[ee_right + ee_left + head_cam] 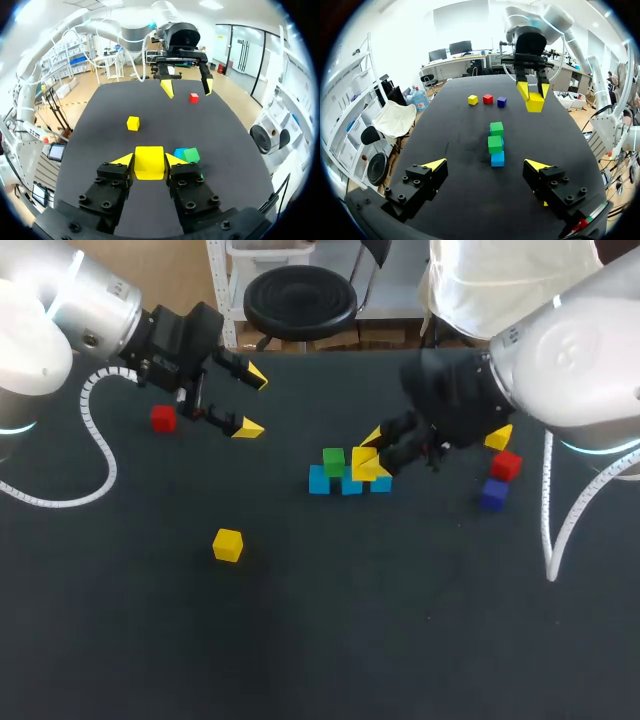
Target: Place the blue cubes, place green cubes on the blue cubes, place the yellow cubes on the green cubes, then place the red cubes on the yellow cubes, and place purple cube on the red cubes.
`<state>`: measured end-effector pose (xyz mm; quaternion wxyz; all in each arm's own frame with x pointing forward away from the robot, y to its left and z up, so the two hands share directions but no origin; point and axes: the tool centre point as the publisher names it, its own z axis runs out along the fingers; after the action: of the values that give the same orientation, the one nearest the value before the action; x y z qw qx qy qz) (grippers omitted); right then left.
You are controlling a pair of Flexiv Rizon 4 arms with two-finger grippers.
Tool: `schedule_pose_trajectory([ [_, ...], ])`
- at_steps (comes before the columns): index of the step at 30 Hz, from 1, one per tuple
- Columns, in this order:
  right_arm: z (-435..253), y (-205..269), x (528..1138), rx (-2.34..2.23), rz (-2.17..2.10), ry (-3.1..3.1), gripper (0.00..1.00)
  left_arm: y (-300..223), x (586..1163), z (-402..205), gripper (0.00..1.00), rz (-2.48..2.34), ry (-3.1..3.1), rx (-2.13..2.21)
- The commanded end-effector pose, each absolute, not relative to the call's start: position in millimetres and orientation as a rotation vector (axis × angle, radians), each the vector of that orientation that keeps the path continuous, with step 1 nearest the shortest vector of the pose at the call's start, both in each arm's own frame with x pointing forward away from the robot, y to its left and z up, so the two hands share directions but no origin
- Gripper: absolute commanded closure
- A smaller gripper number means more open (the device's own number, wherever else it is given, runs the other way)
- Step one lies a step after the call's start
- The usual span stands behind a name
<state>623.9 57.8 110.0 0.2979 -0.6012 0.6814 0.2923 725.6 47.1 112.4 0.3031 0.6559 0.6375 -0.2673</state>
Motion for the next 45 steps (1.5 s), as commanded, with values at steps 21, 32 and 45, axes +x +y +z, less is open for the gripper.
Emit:
schedule_pose_trajectory([
  [21,88.1,60.9,639.1,-1.630,0.778,1.825,1.00,47.0,726.5,112.4,0.00,-0.710,1.691,1.740],
  [32,83.8,59.5,648.9,-1.636,0.796,1.805,1.00,47.0,726.5,112.4,0.00,-0.710,1.691,1.740],
  [45,82.3,64.8,658.1,-1.657,0.803,1.796,1.00,47.0,726.5,112.4,0.00,-0.710,1.691,1.740],
])
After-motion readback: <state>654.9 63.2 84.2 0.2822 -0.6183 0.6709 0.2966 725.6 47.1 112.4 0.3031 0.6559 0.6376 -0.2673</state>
